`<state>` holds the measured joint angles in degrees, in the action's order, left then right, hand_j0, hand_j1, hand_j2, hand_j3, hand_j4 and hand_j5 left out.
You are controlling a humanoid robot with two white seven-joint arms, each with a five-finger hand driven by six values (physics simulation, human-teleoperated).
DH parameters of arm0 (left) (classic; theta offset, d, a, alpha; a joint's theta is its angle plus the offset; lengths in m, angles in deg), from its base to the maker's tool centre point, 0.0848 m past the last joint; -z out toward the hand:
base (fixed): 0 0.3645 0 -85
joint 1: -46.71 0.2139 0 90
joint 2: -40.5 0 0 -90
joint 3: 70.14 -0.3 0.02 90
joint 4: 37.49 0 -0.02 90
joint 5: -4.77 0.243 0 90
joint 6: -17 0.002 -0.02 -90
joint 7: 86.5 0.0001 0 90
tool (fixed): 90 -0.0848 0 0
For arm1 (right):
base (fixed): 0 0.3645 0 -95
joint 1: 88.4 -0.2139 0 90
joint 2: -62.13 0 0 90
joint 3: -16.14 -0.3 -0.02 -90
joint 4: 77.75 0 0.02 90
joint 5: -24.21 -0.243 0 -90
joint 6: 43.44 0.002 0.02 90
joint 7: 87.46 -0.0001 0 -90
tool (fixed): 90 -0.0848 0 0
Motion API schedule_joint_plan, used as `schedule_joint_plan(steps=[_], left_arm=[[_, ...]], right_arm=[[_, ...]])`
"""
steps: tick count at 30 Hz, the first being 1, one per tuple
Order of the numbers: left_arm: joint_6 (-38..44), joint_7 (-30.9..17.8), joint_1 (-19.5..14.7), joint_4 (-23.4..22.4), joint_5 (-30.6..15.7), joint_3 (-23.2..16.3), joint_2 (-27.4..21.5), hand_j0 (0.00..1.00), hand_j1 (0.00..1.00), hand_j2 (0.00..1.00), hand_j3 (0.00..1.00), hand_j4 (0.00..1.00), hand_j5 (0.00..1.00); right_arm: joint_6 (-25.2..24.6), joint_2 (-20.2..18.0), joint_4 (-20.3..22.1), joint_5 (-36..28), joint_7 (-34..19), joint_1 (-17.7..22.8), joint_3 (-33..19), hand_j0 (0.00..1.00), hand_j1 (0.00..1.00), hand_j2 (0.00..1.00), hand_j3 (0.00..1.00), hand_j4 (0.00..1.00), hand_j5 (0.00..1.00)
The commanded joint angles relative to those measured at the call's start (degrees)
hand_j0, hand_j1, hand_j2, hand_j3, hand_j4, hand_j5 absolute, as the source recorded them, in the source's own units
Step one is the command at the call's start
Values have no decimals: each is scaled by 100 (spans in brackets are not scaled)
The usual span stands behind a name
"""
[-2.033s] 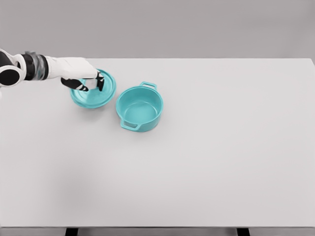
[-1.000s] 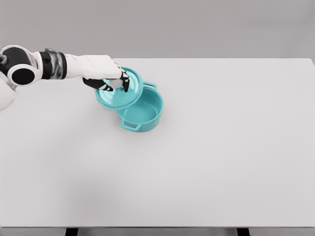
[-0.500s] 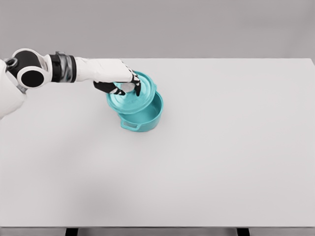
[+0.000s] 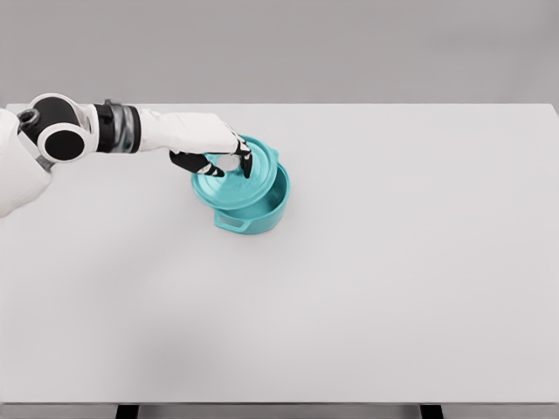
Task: Cover the pot with left arm
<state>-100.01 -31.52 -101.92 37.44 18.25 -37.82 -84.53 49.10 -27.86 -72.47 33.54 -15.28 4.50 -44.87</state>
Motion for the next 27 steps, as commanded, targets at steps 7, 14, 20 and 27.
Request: schedule_joint_plan(steps=[7,14,20,27], left_arm=[[20,2,0,-13,-21,-76,67,56,56,56,56,56,56],[108,2,0,-13,-12,-120,137,56,56,56,56,56,56],[108,2,-9,-22,14,-120,190,58,58,58,58,58,58],[187,2,-9,-39,23,-190,260,60,60,60,60,60,60]], right_arm=[[1,-1,-1,-1,-2,0,2,100,100,100,100,100,100],[1,-1,-1,-1,-2,0,2,100,100,100,100,100,100],[1,-1,-1,-1,-2,0,2,100,100,100,100,100,100],[1,-1,-1,-1,-2,0,2,100,100,100,100,100,100]])
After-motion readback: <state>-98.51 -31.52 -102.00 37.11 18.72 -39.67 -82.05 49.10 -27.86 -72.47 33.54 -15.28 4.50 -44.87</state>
